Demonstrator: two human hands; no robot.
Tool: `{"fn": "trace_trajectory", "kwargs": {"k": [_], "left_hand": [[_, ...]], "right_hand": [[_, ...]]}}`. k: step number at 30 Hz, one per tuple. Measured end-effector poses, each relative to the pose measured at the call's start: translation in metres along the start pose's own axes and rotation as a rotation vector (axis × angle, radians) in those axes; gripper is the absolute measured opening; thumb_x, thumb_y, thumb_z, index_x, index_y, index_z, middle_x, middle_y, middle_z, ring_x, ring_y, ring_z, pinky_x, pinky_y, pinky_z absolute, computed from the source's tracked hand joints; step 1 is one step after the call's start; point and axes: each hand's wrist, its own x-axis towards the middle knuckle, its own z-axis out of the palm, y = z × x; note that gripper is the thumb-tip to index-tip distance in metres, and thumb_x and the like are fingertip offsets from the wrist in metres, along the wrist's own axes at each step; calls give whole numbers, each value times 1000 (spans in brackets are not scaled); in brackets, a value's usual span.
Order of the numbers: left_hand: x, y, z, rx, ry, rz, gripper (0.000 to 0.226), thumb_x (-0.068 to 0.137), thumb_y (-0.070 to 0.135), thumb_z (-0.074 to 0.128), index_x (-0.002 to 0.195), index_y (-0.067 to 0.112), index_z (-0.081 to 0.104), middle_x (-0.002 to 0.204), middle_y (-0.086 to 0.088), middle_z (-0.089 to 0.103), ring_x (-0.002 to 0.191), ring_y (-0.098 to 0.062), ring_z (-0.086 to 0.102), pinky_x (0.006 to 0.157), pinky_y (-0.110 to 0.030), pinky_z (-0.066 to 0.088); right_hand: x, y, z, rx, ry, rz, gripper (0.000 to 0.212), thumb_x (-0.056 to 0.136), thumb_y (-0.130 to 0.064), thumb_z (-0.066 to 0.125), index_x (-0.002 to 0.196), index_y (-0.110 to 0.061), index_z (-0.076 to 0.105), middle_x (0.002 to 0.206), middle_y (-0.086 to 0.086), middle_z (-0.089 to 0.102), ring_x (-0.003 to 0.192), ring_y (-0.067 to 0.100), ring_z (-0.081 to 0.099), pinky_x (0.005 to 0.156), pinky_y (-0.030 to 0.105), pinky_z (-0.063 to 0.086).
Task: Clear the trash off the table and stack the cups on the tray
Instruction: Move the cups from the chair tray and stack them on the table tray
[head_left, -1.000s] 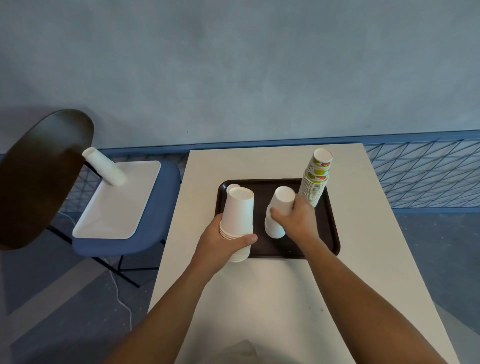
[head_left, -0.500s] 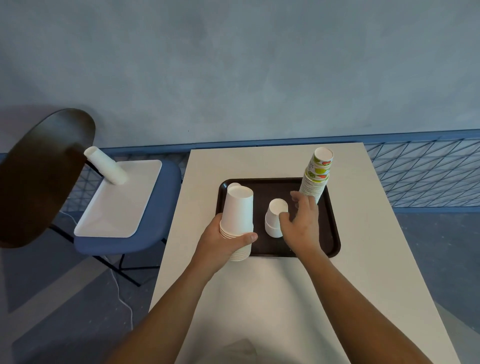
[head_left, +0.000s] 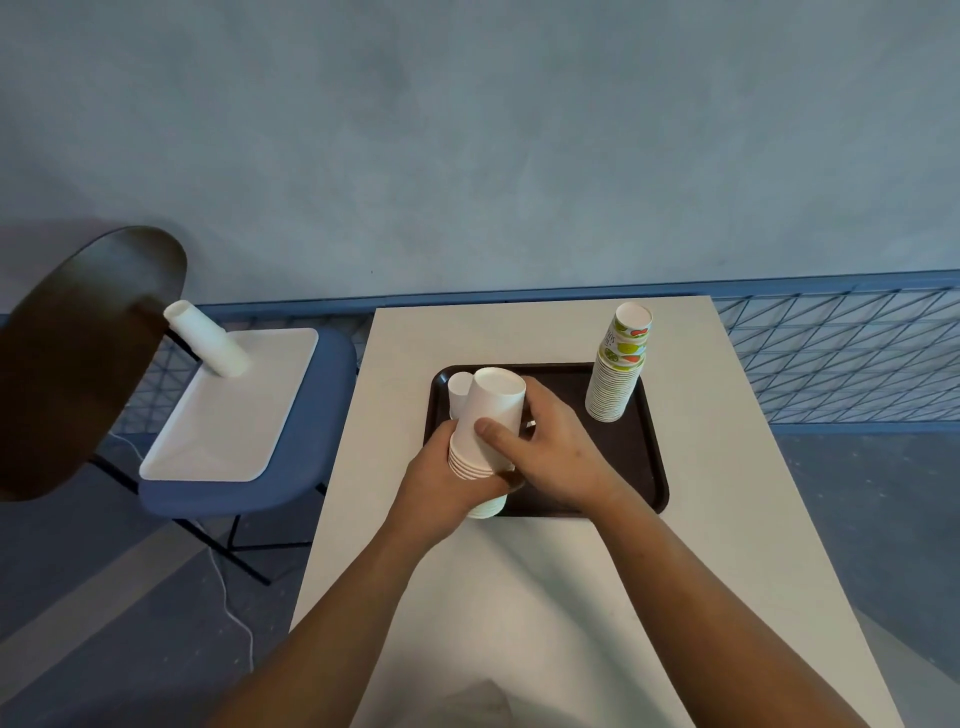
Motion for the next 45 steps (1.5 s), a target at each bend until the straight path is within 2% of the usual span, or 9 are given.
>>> {"fn": "trace_trajectory", "kwargs": {"k": [5, 9, 15, 18, 24, 32, 38, 41, 45], "left_hand": [[-5, -2, -3, 61, 31, 10, 58, 60, 45, 96, 106, 47, 61, 99, 22, 73, 90, 3, 69, 76, -27, 59], [-9, -3, -5, 79, 24, 11, 59, 64, 41, 96, 112, 40, 63, 102, 16, 73, 93, -5, 69, 71, -19, 53], [-11, -5, -6, 70, 63, 17, 59, 61, 46, 96, 111, 37, 66, 99, 15, 75, 91, -6, 71, 74, -29, 62], [-10, -2, -6, 81, 76, 25, 60, 60, 49, 95, 111, 37, 66, 99, 15, 75, 91, -5, 71, 73, -27, 60], [-10, 2, -8, 86, 38, 22, 55, 62, 45, 96, 108, 37, 67, 96, 16, 75, 88, -2, 70, 71, -25, 58], [-9, 4, -6, 80, 27, 28, 54, 63, 45, 95, 108, 38, 66, 98, 16, 74, 89, -2, 69, 70, -23, 53], [-6, 2, -7, 96, 19, 8, 58, 62, 47, 96, 111, 37, 66, 99, 17, 74, 89, -1, 69, 71, -23, 54], [-5, -1, -7, 94, 20, -1, 57, 63, 46, 96, 109, 38, 65, 98, 17, 73, 90, 0, 68, 68, -22, 54], [-4, -3, -7, 84, 15, -5, 61, 66, 46, 95, 116, 38, 61, 105, 17, 69, 96, -5, 66, 67, -19, 52]], "right_hand": [[1, -7, -4, -37, -37, -1, 60, 83, -52, 74, 135, -28, 55, 120, -14, 66, 106, 3, 62, 88, 26, 53], [1, -10, -5, -70, -31, 8, 67, 76, -62, 72, 133, -30, 57, 116, -17, 68, 105, 2, 63, 89, 31, 55], [1, -17, -6, -55, 18, 29, 48, 83, -49, 77, 123, -28, 61, 104, -17, 69, 92, -7, 62, 69, 11, 44], [0, -20, -4, -45, 59, 25, 44, 83, -47, 78, 117, -26, 62, 100, -16, 68, 91, -4, 63, 69, 14, 47], [-2, -22, -9, -58, 54, 27, 37, 84, -44, 78, 111, -31, 57, 93, -24, 63, 84, -14, 60, 62, 3, 41], [0, -21, -13, -61, 89, 44, 39, 83, -48, 77, 112, -30, 57, 96, -21, 64, 88, -7, 62, 65, 8, 43], [11, -15, -17, 20, 170, 119, 42, 83, -54, 74, 109, -25, 61, 97, -12, 69, 88, 3, 66, 70, 22, 53], [17, -9, -20, 190, 259, 205, 50, 74, -64, 73, 99, -21, 65, 89, -2, 72, 85, 16, 70, 76, 42, 59], [25, 4, -27, 505, 345, 341, 59, 70, -64, 75, 105, -17, 70, 99, 5, 75, 97, 25, 73, 93, 56, 57]]}}
